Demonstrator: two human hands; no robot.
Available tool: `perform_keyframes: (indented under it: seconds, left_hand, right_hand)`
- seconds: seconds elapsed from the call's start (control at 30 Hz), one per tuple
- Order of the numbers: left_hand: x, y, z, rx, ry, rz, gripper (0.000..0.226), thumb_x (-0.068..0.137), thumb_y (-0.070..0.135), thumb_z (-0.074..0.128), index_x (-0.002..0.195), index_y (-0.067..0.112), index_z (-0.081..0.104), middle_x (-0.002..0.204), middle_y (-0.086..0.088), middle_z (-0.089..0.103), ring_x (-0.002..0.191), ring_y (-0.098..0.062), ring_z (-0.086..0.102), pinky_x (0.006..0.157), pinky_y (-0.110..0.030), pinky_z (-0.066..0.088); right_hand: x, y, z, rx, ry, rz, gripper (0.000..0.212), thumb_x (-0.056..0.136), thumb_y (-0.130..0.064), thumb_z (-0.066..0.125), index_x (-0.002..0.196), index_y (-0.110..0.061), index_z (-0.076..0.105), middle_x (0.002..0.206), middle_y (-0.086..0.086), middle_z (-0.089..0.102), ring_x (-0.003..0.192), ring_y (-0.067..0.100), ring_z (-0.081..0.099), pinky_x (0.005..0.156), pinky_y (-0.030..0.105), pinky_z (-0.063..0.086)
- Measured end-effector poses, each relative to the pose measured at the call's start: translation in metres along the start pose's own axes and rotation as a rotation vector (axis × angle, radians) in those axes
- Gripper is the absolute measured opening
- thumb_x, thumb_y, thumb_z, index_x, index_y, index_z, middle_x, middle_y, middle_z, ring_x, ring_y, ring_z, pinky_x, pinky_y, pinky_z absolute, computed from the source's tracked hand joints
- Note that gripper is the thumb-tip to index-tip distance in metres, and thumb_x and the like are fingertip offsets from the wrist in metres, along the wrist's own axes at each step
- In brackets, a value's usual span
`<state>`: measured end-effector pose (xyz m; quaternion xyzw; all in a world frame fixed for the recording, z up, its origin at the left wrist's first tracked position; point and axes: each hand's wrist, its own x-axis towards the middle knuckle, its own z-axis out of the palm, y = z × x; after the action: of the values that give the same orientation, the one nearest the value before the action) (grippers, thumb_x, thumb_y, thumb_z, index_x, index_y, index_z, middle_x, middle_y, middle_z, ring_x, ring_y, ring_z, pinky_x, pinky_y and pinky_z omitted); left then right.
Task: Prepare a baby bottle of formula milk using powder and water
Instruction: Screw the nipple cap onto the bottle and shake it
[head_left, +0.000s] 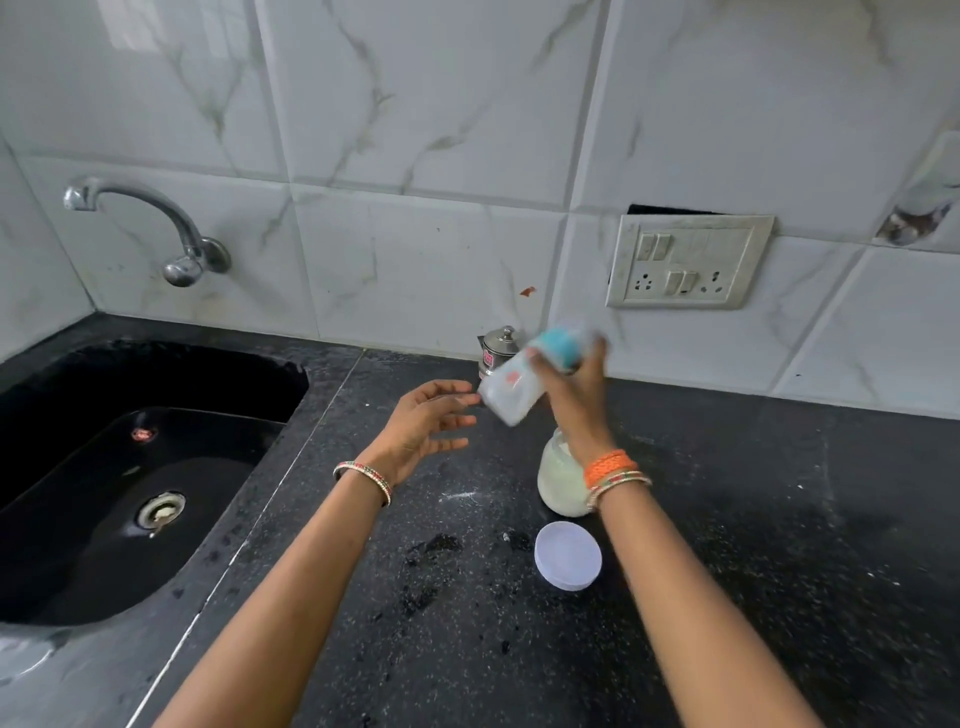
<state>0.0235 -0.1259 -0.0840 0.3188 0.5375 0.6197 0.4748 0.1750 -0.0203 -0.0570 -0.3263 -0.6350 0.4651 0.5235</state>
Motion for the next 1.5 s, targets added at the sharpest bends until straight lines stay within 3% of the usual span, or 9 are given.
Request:
perform_keyframes:
  seconds: [0.07,0.17,0.57,0.7,0.87,1.13,1.27,1.4,1.5]
  left_hand:
    - [-0.001,0.001,0.001,0.031,-0.047,-0.028,0.023,0.089,0.01,0.058,0.112,0.014,0.059,0.104,-0.001,0.07,0.088,-0.018,0.064,0.08,-0.039,0.054]
    - [-0.002,0.004,0.0,-0.047,-0.046,-0.035,0.021,0.091,0.009,0.053,0.111,0.014,0.059,0.105,-0.001,0.07,0.088,-0.018,0.064,0.08,-0.04,0.053]
    - [0.0,0.003,0.004,0.117,-0.15,-0.115,0.034,0.082,0.031,0.06,0.115,0.021,0.058,0.109,0.002,0.061,0.107,-0.017,0.05,0.093,-0.042,0.036]
    - [-0.005,-0.002,-0.004,-0.122,-0.338,-0.202,0.041,0.092,0.029,0.053,0.127,0.008,0.051,0.113,-0.012,0.063,0.102,-0.027,0.062,0.095,-0.046,0.05]
    - [-0.004,0.0,-0.001,-0.203,-0.103,0.046,0.029,0.085,0.005,0.057,0.113,0.005,0.05,0.109,-0.019,0.062,0.092,-0.025,0.067,0.075,-0.031,0.059]
    - [0.001,0.012,-0.022,-0.216,0.05,0.046,0.035,0.089,0.021,0.057,0.123,0.014,0.051,0.123,-0.008,0.056,0.102,-0.022,0.058,0.081,-0.041,0.057]
    - [0.002,0.01,-0.03,-0.148,0.15,-0.002,0.021,0.093,0.012,0.054,0.113,0.017,0.055,0.118,-0.004,0.061,0.091,-0.019,0.06,0.08,-0.042,0.052]
    - [0.001,0.005,-0.028,-0.161,0.15,0.002,0.02,0.091,0.008,0.053,0.109,0.016,0.057,0.106,-0.001,0.065,0.085,-0.018,0.06,0.077,-0.039,0.053]
    - [0.003,0.006,-0.025,-0.146,0.147,-0.008,0.019,0.089,0.008,0.056,0.107,0.017,0.057,0.104,-0.001,0.066,0.082,-0.017,0.06,0.077,-0.04,0.052]
  right_hand:
    - [0.004,0.003,-0.003,-0.049,-0.224,0.045,0.058,0.067,-0.012,0.079,0.115,-0.013,0.047,0.096,0.0,0.061,0.076,0.008,0.064,0.065,0.024,0.055]
    - [0.012,0.005,-0.012,0.101,0.047,0.014,0.073,0.061,-0.029,0.076,0.122,-0.011,0.042,0.098,0.001,0.059,0.079,0.009,0.064,0.07,0.028,0.055]
    - [-0.001,-0.007,0.005,-0.19,-0.326,0.02,0.073,0.069,-0.023,0.083,0.128,-0.027,0.039,0.109,-0.006,0.058,0.097,0.017,0.061,0.084,0.033,0.056]
    - [-0.002,-0.014,0.014,-0.116,-0.374,0.073,0.078,0.078,-0.02,0.075,0.139,-0.026,0.027,0.123,0.001,0.051,0.104,0.019,0.059,0.09,0.037,0.054]
    - [-0.005,-0.016,0.024,-0.323,-0.394,-0.032,0.116,0.074,-0.033,0.077,0.15,-0.029,-0.011,0.145,0.002,0.041,0.121,0.019,0.053,0.099,0.04,0.049]
    - [-0.024,-0.035,0.031,0.114,0.371,-0.166,0.064,0.075,-0.014,0.079,0.121,-0.015,0.034,0.103,-0.006,0.06,0.086,0.005,0.067,0.078,0.034,0.059]
    - [-0.023,-0.019,0.027,-0.266,-0.029,-0.132,0.063,0.058,-0.029,0.088,0.107,-0.023,0.048,0.099,-0.004,0.065,0.086,0.013,0.065,0.077,0.037,0.057]
    - [-0.032,-0.034,0.031,-0.059,0.387,-0.276,0.062,0.067,-0.029,0.083,0.113,-0.026,0.042,0.1,-0.004,0.063,0.081,0.011,0.065,0.071,0.021,0.055]
    - [-0.024,-0.033,0.033,-0.291,0.264,-0.304,0.061,0.066,-0.033,0.083,0.114,-0.019,0.048,0.097,-0.004,0.064,0.081,0.012,0.063,0.072,0.035,0.058]
